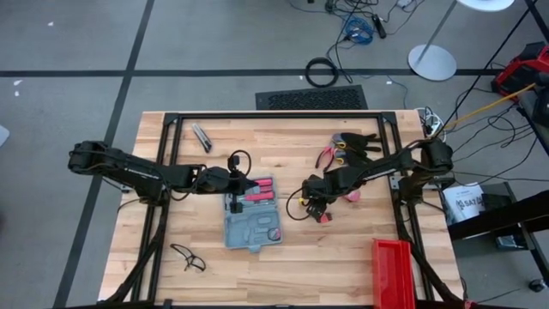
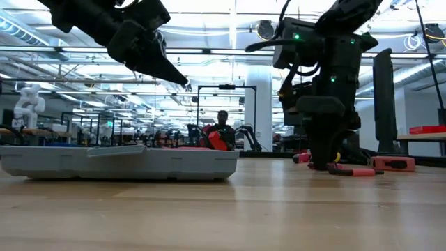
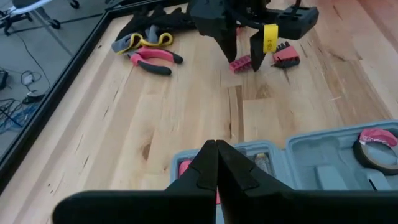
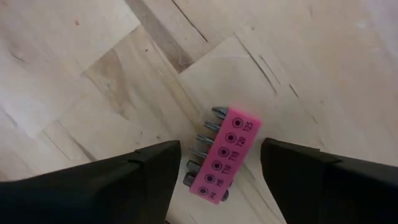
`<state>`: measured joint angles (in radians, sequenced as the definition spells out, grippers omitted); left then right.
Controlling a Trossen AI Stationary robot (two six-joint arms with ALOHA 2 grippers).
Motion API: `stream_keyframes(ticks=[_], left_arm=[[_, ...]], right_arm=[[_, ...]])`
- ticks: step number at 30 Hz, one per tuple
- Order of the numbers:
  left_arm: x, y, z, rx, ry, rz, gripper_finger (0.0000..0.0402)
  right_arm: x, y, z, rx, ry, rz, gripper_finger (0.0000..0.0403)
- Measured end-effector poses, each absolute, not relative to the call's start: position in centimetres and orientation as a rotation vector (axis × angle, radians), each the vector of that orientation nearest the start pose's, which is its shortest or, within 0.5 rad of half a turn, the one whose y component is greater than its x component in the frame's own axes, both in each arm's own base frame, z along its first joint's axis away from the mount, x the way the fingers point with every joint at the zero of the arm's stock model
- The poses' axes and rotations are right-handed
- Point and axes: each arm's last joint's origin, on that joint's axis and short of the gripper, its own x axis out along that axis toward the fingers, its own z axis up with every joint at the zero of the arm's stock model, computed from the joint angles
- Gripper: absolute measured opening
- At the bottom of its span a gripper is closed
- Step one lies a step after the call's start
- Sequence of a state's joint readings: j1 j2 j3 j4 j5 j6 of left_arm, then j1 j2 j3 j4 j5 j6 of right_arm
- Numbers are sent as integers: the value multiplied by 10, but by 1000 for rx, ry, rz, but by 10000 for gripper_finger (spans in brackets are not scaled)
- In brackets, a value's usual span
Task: Prefit tool cases
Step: Adjust the pink terminal block
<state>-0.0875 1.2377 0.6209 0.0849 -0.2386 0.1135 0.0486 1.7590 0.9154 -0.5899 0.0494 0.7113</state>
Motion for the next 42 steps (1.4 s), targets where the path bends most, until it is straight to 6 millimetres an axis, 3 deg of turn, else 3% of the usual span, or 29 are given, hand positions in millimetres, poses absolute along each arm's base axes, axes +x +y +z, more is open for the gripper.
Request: stream_keyframes(ticks=[4,12,20,32,37,42], left_arm=[[251,-15,212,197,533,118,2],[251,-15,212,195,531,119,2],[251,-15,212,195,530,119,2],[247,-26,217,204,507,78,2],[231,-32,238,159,421,132,2],[197,-25,254,41,444,297,2]], right_arm=[[292,13,116,497,1387,-508,184],[293,11,117,482,1377,-504,51],[309,11,131,365,1374,-421,50],[351,-7,189,21,1263,-186,44],[369,-24,205,-87,1196,-128,43],[403,-33,206,-195,1224,-31,43]])
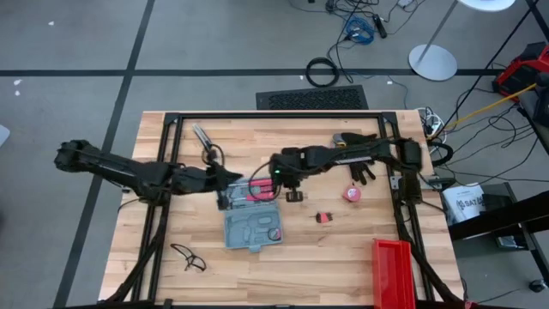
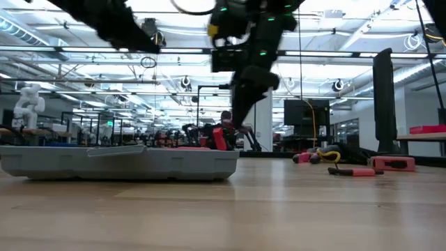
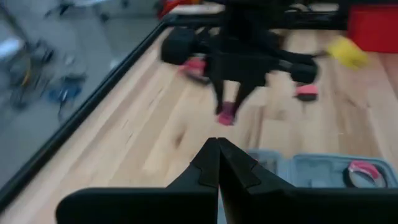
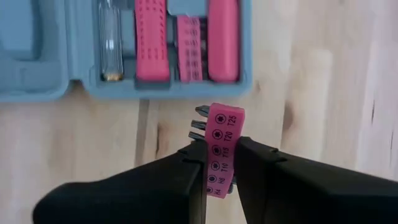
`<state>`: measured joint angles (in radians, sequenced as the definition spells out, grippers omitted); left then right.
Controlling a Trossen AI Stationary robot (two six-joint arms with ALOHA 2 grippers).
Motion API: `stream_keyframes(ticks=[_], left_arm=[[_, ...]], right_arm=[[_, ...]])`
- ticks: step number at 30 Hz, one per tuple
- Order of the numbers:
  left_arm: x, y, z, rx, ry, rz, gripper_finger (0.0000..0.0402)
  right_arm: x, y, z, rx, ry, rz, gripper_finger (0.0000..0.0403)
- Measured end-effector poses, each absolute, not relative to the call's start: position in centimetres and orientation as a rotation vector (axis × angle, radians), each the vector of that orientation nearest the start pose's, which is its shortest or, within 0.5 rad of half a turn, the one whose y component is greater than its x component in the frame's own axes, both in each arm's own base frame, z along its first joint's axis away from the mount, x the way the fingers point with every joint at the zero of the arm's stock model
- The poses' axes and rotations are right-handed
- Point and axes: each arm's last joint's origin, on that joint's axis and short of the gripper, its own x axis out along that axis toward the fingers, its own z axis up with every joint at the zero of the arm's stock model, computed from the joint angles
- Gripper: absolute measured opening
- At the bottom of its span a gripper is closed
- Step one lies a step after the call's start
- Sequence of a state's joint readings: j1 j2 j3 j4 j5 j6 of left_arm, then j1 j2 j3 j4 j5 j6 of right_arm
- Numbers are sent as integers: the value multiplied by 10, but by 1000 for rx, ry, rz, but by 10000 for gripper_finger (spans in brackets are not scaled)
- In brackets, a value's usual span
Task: Prefit tool cases
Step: Adjust the pink terminal block
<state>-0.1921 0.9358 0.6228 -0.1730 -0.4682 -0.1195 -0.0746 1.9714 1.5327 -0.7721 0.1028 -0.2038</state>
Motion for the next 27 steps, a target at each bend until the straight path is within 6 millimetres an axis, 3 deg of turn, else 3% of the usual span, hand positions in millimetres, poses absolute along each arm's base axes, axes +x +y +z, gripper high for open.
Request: stream_keyframes(ticks=[6,12,16,27], left_arm=[[161,-18,256,-163,519,383,2],[147,-15,249,-198,618,431,2],[145,-14,246,-184,650,438,2],[143,-14,244,-182,679,449,2]], right_arm=[[452,-32,199,-361,1289,75,43],[490,-27,202,-468,1259,150,43],[501,-22,209,-500,1221,164,42],[505,-18,211,-498,1182,160,42]])
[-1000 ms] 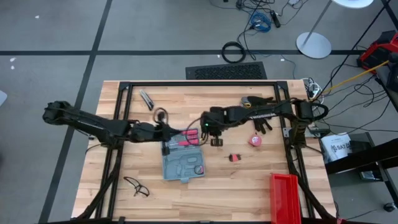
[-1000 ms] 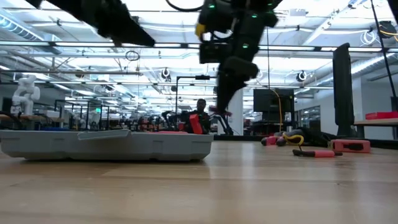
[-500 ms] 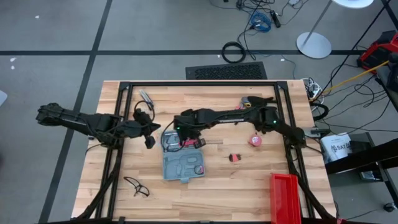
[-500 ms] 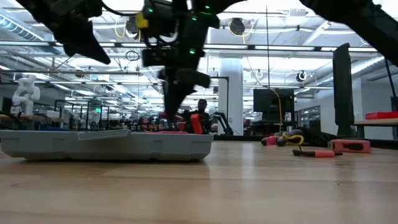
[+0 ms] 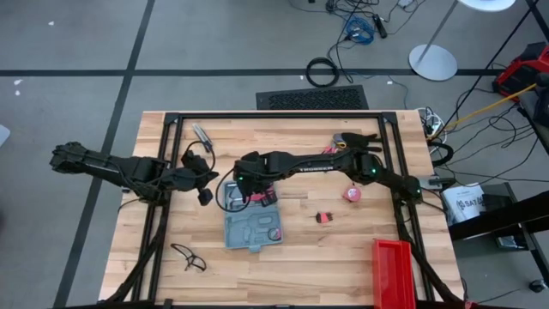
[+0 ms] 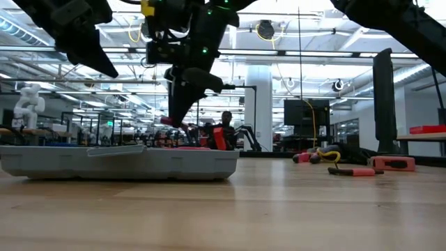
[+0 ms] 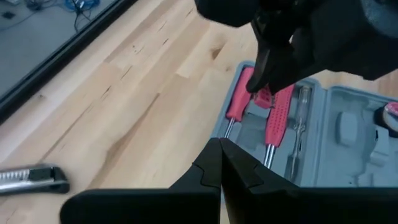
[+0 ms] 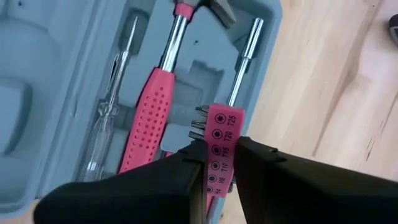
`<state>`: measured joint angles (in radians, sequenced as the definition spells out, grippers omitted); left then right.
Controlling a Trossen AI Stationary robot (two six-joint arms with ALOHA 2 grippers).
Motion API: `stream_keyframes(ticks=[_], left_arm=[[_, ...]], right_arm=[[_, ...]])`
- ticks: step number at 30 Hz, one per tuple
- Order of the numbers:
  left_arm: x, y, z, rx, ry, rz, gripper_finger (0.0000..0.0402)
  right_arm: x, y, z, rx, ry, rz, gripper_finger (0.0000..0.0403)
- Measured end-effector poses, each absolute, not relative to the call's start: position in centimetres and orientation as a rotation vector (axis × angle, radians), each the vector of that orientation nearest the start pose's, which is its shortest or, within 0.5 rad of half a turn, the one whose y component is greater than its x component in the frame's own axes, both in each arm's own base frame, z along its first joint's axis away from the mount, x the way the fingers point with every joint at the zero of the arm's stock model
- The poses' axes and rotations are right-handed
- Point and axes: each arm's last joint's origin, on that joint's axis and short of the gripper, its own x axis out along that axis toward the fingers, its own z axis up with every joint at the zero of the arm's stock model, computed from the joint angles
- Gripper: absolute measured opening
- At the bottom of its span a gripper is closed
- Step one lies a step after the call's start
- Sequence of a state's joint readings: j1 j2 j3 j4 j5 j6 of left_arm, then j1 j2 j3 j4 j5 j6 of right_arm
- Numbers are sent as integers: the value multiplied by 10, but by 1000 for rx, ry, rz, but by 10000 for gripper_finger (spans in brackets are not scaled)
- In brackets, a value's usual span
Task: Prefit tool cases
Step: Adjust the pink terminal block
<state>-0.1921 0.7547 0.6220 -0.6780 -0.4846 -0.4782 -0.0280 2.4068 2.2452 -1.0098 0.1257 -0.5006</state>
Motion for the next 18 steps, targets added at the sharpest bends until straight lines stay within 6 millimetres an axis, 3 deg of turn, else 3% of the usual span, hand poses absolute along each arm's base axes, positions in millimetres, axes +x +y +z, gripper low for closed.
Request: stream_keyframes(ticks=[5,12,18], left_arm=[[140,-14,234,-297,756,527,2],[144,-20,191,-511,990,520,2],[165,-25,172,-527,954,462,2]], right_arm=[[503,-18,211,-432,1200,120,42],[493,-17,209,-266,1291,158,42],[487,-9,215,-255,1319,152,42]])
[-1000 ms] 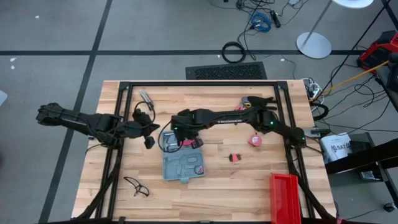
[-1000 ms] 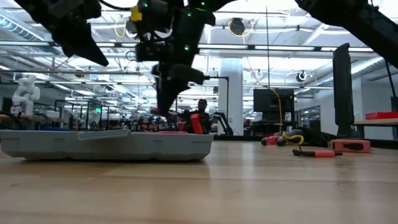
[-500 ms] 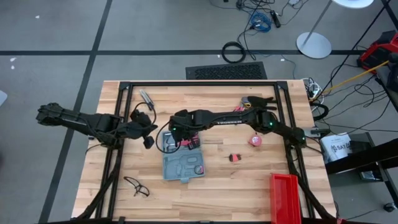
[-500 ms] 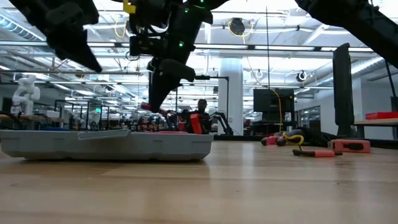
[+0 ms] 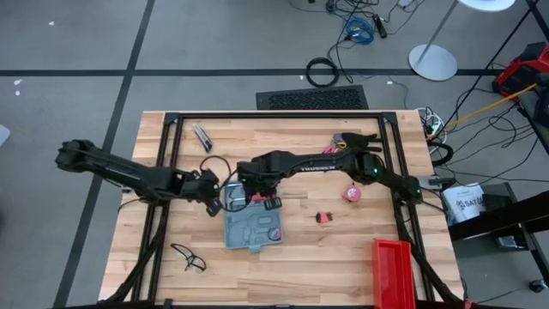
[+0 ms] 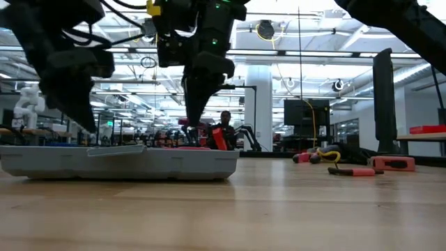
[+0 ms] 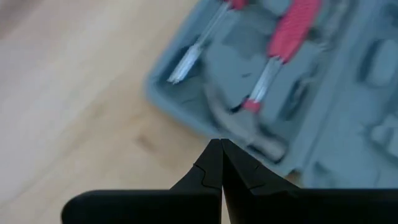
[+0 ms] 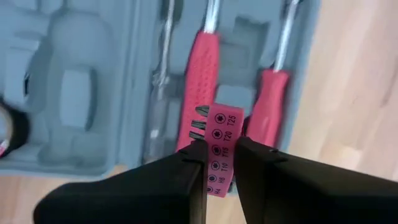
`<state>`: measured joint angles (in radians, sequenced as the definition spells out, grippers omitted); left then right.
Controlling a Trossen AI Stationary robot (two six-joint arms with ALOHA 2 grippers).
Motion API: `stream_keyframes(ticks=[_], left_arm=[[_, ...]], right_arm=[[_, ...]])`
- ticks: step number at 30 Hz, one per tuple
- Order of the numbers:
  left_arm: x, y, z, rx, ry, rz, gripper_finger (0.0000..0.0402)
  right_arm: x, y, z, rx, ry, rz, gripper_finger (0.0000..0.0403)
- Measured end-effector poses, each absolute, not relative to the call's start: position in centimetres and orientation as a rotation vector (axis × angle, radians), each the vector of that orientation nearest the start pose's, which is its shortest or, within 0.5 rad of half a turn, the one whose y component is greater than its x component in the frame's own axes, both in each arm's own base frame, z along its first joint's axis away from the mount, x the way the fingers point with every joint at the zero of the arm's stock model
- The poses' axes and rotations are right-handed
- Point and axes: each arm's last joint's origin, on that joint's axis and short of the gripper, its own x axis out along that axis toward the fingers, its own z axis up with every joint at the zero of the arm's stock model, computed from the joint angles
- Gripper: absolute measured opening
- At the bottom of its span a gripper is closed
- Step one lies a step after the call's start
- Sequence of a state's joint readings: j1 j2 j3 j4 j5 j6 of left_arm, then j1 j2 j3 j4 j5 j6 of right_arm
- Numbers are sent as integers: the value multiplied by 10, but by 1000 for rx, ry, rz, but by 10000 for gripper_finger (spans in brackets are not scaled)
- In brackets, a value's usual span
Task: Prefit tool cases
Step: Adjust the pink terminal block
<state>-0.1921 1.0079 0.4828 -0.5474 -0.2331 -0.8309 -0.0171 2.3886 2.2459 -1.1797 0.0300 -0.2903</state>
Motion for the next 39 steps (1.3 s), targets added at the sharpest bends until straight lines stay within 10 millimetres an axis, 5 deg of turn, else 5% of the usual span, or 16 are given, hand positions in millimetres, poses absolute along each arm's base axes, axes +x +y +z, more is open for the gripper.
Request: stream_keyframes(ticks=[7,13,17,25,32,39], left_arm=[[181,-29,154,-511,1006,468,2],[197,-30,147,-462,939,456,2],[202,-31,146,-424,907,429,2],[203,-23,147,-322,881,491,2],[209,-9,150,-292,835,508,2],[209,-7,150,-284,831,504,2]], right_arm=[[475,-3,214,-223,1451,58,42],[442,-25,219,-156,1716,-266,42],[419,-30,209,-23,1757,-216,42],[366,-38,183,234,1520,-287,42],[354,-39,166,387,1391,-398,43],[358,-39,167,370,1341,-405,160]])
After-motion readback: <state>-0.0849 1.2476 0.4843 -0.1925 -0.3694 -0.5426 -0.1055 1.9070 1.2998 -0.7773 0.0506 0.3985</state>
